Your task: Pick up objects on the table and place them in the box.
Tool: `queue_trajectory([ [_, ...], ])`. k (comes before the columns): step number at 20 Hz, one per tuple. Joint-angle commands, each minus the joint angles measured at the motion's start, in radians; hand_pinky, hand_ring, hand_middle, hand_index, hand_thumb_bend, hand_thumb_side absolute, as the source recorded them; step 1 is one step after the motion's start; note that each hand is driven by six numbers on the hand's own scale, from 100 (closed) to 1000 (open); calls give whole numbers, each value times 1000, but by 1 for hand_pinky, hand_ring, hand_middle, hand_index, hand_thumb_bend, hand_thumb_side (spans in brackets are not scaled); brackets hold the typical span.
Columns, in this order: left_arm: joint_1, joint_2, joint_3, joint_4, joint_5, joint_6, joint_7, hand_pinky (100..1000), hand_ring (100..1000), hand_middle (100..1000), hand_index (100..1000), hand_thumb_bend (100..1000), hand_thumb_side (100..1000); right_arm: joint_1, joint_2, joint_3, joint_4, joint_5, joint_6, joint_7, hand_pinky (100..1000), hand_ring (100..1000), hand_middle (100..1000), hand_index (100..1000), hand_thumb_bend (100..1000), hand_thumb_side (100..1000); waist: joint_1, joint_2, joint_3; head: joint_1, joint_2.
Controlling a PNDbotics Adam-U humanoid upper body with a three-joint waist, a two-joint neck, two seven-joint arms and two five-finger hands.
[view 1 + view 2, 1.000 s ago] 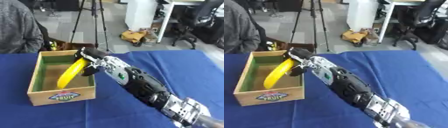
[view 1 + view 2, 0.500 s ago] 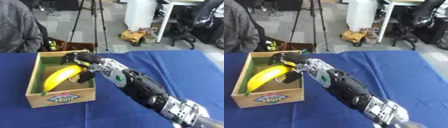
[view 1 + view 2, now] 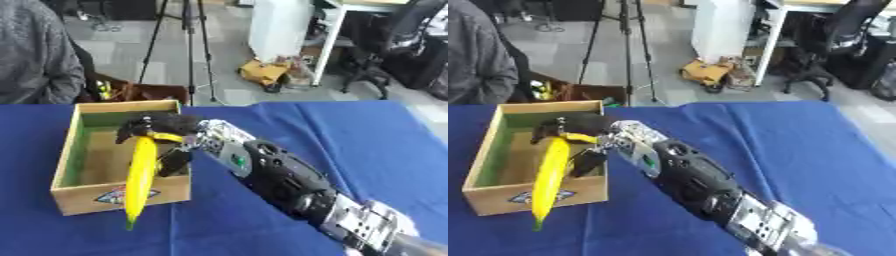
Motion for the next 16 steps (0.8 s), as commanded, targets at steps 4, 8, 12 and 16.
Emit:
queue_trajectory([
  [4, -14, 5, 9, -23, -1, 2, 0, 520, 702, 628, 586, 248, 1000, -18, -16, -24, 18, 35, 39, -20, 815, 895, 780, 792, 100, 612, 3, -16, 0, -2, -8],
  [8, -14, 7, 10, -22, 0, 2, 0, 519, 701, 628, 586, 249, 1000, -21, -24, -34, 25, 62, 136, -49, 727, 774, 566, 577, 100, 522, 2, -20, -1, 0, -9],
  [12, -13, 9, 10, -21, 0, 2, 0, 519, 701, 629, 586, 250, 1000, -21, -39, -38, 16, 86, 215, -48, 602, 589, 398, 412, 100, 393, 2, -23, -6, 0, -11],
  [16, -13, 10, 11, -21, 0, 2, -1, 519, 701, 629, 586, 250, 1000, -19, -44, -40, 10, 121, 267, -34, 479, 466, 236, 224, 100, 386, 3, -26, -7, 0, -12],
])
